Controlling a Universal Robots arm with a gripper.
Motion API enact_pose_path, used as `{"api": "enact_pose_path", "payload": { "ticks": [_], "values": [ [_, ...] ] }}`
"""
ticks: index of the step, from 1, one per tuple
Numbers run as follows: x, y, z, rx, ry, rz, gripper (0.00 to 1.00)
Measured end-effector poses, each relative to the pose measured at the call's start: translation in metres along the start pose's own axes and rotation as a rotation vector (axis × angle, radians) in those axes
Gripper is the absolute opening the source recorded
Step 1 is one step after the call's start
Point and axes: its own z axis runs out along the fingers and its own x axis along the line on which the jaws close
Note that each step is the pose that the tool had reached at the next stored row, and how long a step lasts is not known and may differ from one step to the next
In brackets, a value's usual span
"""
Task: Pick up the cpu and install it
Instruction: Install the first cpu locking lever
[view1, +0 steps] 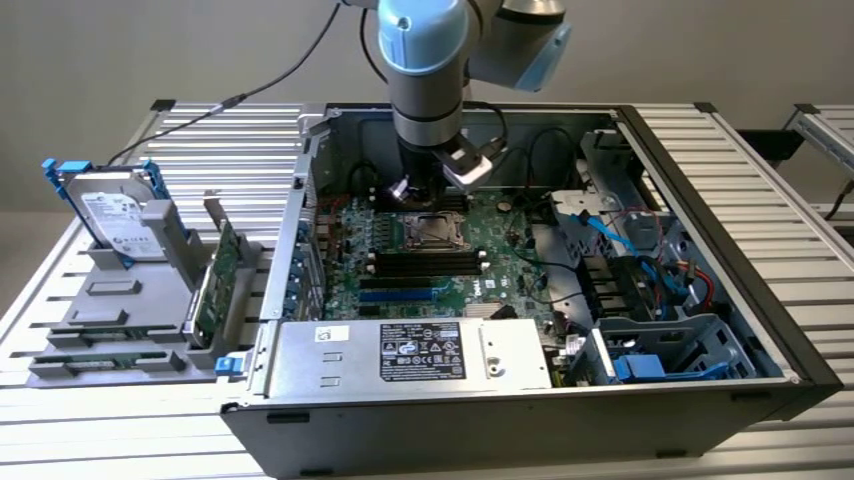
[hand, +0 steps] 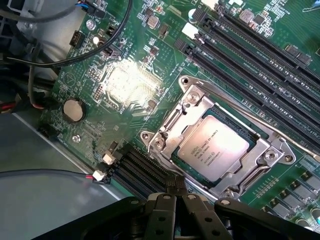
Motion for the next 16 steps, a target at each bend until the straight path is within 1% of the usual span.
{"api": "enact_pose_path", "payload": {
  "ticks": [8, 16],
  "values": [
    [0.0007, 0.0005, 0.0001, 0.0000, 0.0002, 0.001, 0.11],
    [0.0012, 0.0009, 0.0001, -0.0021, 0.0020, 0.010, 0.11]
  ]
}}
